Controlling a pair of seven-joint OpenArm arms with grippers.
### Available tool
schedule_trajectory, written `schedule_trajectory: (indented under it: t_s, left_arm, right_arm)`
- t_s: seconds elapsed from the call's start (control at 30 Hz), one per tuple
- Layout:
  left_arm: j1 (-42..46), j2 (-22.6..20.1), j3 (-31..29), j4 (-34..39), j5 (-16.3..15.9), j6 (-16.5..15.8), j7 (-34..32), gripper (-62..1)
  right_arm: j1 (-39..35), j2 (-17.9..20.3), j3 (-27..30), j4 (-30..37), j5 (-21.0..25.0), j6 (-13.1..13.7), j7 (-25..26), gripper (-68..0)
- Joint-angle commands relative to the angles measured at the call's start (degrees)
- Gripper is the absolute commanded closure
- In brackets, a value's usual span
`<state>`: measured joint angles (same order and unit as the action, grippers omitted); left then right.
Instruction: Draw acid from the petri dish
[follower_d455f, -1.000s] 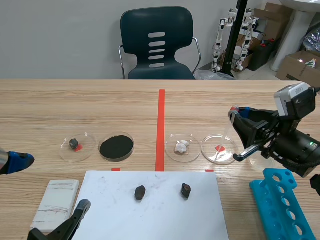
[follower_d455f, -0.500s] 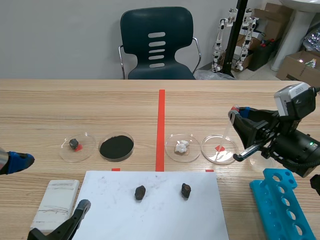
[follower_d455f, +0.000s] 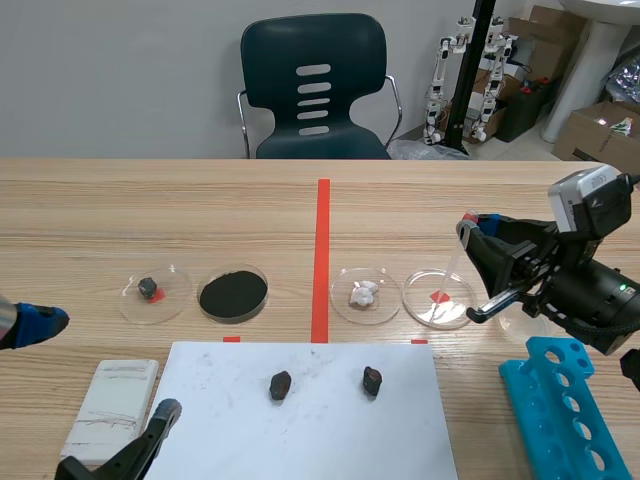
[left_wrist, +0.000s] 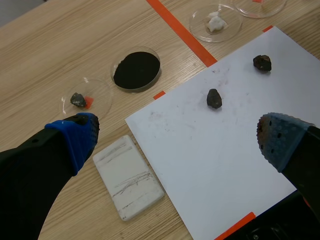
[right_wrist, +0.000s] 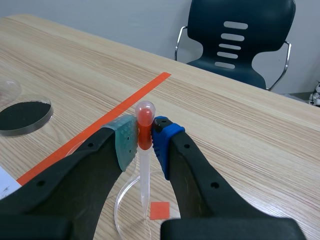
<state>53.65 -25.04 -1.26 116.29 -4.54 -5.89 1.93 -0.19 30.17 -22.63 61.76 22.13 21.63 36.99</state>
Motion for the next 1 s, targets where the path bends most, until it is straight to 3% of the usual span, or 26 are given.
schedule_trajectory:
  t_s: [0.0, 0.97]
  left_arm:
    - [0.26, 0.37, -0.04, 0.33, -0.31, 0.13, -0.76, -62.3]
    - [0.26, 0.37, -0.04, 0.33, -0.31, 0.13, -0.76, -62.3]
  right_arm:
    - [0.98, 0.76, 0.04, 0.42, 0.42, -0.20, 0.68, -9.6]
    - [0.98, 0.79, 0.04, 0.44, 0.39, -0.20, 0.68, -7.5]
